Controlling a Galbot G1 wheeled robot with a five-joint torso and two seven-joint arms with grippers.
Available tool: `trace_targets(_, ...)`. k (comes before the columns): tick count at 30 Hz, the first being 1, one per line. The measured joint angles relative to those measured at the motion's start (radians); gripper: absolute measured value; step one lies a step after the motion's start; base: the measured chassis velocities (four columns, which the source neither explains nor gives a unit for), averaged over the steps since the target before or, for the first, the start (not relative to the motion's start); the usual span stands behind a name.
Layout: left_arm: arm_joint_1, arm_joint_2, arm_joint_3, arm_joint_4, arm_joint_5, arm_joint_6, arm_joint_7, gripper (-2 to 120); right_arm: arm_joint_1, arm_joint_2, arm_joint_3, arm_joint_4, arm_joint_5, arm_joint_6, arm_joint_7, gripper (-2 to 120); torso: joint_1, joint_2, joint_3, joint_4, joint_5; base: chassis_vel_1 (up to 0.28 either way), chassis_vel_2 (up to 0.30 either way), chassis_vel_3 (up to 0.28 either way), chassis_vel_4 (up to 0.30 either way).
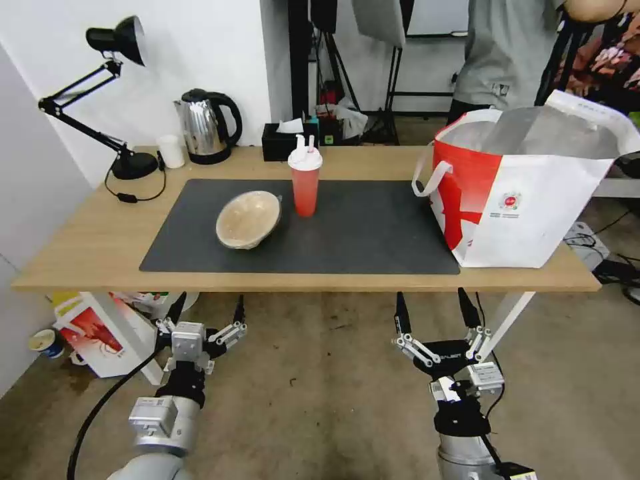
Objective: Pick up the trash from the table and place it into the takeout bag.
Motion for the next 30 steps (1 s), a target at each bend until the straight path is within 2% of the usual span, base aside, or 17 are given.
trace_targets(22, 0.0, 0.0, 0.0, 0.0, 0.0, 0.0, 0.0, 100, 0.006, 0.007, 0.0, -0.007, -0.001, 0.001, -0.001, 100, 0.0, 0.0, 0.0, 0.0, 0.0, 0.0, 0.0, 0.0, 0.0)
trace_targets(25, 0.0, 0.0, 0.0, 0.0, 0.0, 0.0, 0.0, 100, 0.019, -0.017, -0.001, 0.004, 0.026, -0.003, -0.024, 100, 0.0, 0.0, 0.0, -0.0002, 0.0001, 0.0, 0.0, 0.0, 0.0)
trace_targets(27, 0.0, 0.0, 0.0, 0.0, 0.0, 0.0, 0.0, 100, 0.048, -0.084, 0.011, 0.062, 0.133, -0.056, -0.067, 100, 0.0, 0.0, 0.0, 0.0, 0.0004, 0.0, 0.0, 0.0, 0.0)
trace_targets(29, 0.0, 0.0, 0.0, 0.0, 0.0, 0.0, 0.0, 100, 0.053, -0.1, 0.017, 0.077, 0.155, -0.07, -0.073, 100, 0.0, 0.0, 0.0, 0.0001, 0.0001, 0.0, 0.0, 0.0, 0.0)
trace_targets(30, 0.0, 0.0, 0.0, 0.0, 0.0, 0.0, 0.0, 100, 0.065, -0.165, 0.038, 0.119, 0.223, -0.116, -0.083, 100, 0.0, 0.0, 0.0, -0.0001, 0.0003, 0.0, 0.0, 0.0, 0.0)
